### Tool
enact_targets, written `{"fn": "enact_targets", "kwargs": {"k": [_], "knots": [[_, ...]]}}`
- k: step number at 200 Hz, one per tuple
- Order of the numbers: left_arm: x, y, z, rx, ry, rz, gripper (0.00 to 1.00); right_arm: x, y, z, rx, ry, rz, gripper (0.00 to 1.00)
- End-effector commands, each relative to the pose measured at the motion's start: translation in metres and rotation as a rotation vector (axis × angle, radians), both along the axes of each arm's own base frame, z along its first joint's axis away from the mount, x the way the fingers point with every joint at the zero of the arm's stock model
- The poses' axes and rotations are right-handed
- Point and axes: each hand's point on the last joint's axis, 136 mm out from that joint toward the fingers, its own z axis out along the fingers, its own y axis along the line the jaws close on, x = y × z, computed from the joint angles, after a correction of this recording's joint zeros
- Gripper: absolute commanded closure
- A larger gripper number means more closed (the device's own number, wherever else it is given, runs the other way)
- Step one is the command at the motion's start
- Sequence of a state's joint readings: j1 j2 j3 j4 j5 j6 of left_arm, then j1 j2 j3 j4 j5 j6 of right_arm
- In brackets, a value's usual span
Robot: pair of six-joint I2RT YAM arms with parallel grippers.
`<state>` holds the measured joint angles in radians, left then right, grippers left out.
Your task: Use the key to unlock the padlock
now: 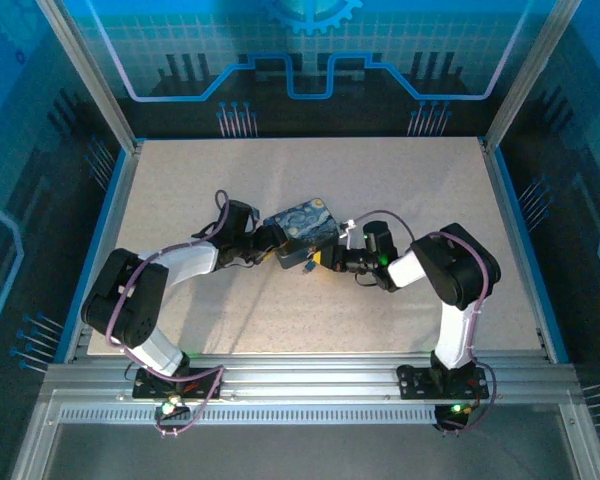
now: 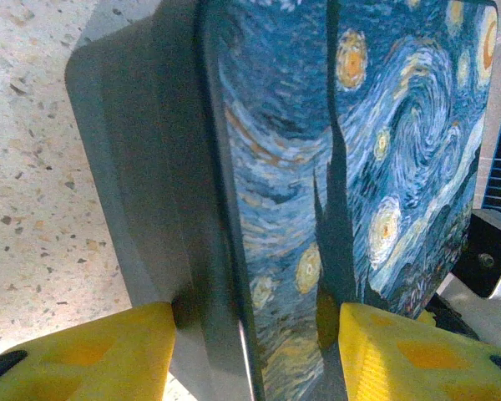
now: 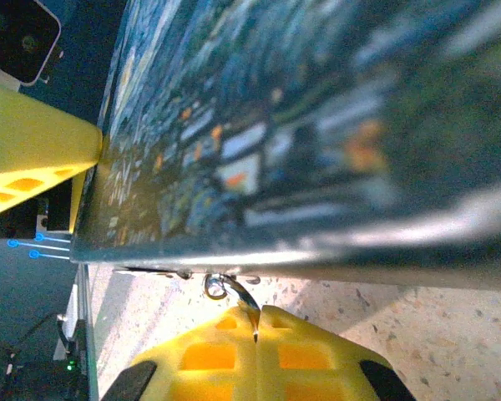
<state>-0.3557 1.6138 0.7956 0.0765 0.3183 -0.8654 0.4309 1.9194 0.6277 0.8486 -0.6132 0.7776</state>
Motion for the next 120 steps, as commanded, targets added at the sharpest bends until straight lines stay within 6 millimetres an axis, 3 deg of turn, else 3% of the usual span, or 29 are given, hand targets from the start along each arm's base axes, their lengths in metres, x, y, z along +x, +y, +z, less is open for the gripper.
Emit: {"fn": "enact_targets", "kwargs": {"k": [1,120], "knots": [[-0.030,0.004,-0.028,0.060,0.120,-0.016,0.46,0.009,-0.009,0.015,0.033,-0.015,-0.058,1.00],[-0.025,-0.002,-0.031,0.041,0.120,-0.022,0.46,0.018,-0.022,0.023,0.078,0.013,-0.132,1.00]]}}
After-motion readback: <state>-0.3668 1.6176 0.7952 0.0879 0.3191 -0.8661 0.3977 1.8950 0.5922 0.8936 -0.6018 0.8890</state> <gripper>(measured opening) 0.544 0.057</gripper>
